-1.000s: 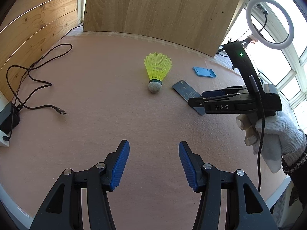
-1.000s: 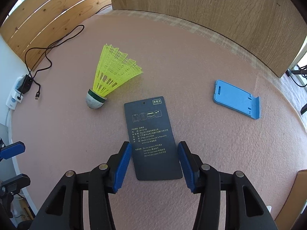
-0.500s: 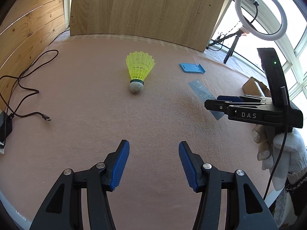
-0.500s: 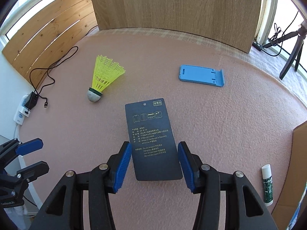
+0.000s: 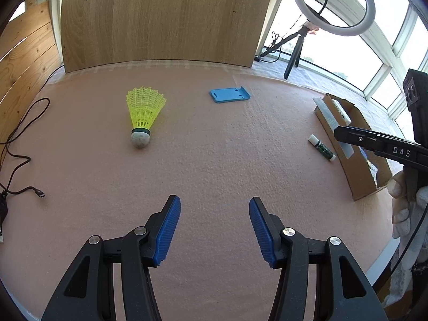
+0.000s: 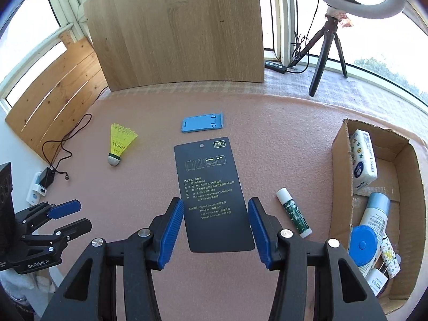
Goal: Organize objects
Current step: 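Carry the dark card over the box with the right tool, then lower the dark card into the box and open the right tool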
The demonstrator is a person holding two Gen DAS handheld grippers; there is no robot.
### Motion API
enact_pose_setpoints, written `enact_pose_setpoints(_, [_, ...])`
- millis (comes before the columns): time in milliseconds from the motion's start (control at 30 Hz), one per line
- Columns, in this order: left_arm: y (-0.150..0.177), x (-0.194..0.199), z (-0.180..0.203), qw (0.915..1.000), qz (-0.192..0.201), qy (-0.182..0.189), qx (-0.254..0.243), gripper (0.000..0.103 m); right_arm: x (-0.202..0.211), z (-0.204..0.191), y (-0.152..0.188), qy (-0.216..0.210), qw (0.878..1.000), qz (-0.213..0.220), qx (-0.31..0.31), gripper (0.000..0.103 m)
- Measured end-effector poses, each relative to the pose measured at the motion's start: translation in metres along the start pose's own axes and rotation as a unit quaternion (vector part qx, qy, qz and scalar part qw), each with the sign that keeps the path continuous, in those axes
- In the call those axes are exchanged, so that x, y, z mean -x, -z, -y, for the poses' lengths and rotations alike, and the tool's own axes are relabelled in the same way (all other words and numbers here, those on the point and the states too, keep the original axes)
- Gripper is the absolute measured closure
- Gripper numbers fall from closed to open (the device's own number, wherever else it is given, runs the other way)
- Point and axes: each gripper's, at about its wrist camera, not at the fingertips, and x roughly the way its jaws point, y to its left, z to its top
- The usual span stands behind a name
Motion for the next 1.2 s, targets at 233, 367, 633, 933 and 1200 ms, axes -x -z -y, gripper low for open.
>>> enact_pose_setpoints(233, [-0.008,-0.011,0.027,0.9996,-0.004,0.016,-0.021,0.046,0.039,0.041,0.011,0.035,0.998,0.034,-0.039,0.057])
enact_pose_setpoints(367, [-0.01,-0.017,0.042,0.9991,-0.007,0.026,-0.033,0.046,0.056,0.069,0.019,0.056,0.995,0.048,-0.068,0.057])
enact_pose_setpoints(633, [-0.014,-0.025,0.062,0.998,-0.013,0.036,-0.05,0.046,0.068,0.12,0.035,0.104,0.987,0.053,-0.113,0.057])
enact_pose_setpoints(933, [-0.015,-0.03,0.071,0.9974,-0.018,0.039,-0.058,0.046,0.073,0.164,0.045,0.134,0.978,0.049,-0.155,0.057])
enact_pose_setpoints(1200, [-0.016,-0.029,0.073,0.9973,-0.019,0.038,-0.06,0.046,0.076,0.171,0.046,0.148,0.974,0.059,-0.162,0.035])
